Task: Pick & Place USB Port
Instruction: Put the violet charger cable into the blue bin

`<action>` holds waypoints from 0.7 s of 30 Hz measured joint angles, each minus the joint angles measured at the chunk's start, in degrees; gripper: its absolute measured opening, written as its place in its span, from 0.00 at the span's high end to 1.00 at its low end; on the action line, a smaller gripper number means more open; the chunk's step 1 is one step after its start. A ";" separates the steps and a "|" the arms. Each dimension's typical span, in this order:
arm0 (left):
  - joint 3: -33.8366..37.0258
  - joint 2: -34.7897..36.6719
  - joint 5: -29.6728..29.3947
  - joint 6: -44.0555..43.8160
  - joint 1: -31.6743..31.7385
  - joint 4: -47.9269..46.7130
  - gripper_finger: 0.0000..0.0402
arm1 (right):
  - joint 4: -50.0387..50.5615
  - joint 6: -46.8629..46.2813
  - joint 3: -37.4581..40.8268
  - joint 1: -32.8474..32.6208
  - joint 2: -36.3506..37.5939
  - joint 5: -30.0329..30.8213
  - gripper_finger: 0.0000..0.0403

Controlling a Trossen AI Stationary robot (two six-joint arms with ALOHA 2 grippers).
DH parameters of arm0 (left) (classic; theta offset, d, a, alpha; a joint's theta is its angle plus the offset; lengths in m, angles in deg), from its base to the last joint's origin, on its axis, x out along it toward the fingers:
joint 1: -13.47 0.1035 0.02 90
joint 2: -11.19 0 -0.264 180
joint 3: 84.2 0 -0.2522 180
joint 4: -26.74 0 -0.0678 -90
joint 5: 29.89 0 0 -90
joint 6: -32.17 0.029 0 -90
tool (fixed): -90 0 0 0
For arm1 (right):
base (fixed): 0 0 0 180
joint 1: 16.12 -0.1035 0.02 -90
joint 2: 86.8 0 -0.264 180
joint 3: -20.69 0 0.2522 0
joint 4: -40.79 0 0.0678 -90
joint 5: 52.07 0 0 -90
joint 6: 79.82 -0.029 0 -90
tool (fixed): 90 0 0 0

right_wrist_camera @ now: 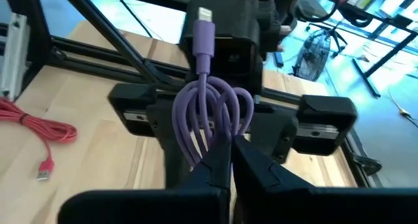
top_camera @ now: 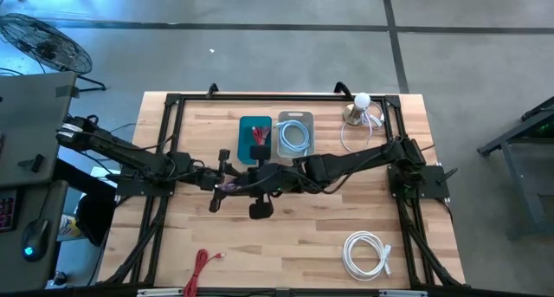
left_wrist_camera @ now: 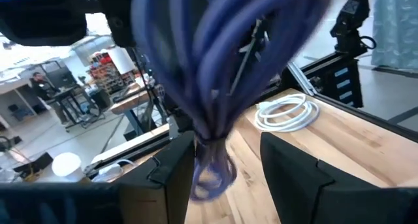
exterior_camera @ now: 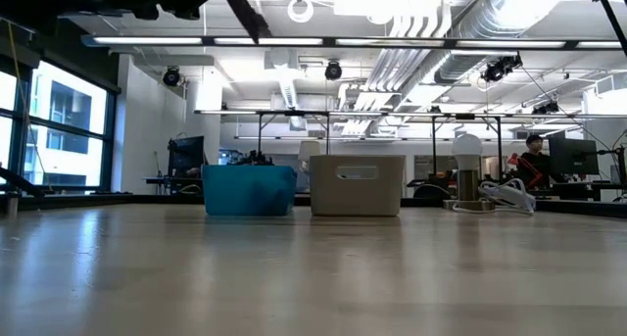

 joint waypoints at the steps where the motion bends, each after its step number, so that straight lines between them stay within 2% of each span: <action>1: 0.00 0.00 -0.31 0.06 0.00 0.09 0.58 | -0.22 0.11 0.00 0.02 0.00 -0.75 1.00; 6: 0.00 -0.02 2.10 -0.51 2.11 0.65 0.58 | -0.92 0.17 0.00 0.00 0.00 -1.03 1.00; 8: 0.00 -0.04 2.99 -1.22 3.22 0.37 0.61 | -1.04 0.63 0.00 0.02 -0.02 -1.04 1.00; 10: 0.00 -0.04 3.94 -1.48 4.13 -0.03 0.71 | -1.34 1.15 0.00 0.02 -0.02 -1.04 1.00; 12: 0.00 -0.04 5.96 -0.60 5.07 -0.51 0.89 | -1.35 1.19 0.00 0.07 -0.02 -0.92 1.00; 13: 0.02 -0.04 6.39 -0.27 5.32 -0.64 0.93 | -1.28 1.19 0.00 0.11 -0.02 -1.02 1.00; 21: 0.02 0.00 5.49 0.10 5.60 -1.81 0.98 | -1.20 2.74 0.02 0.00 -0.09 -0.63 1.00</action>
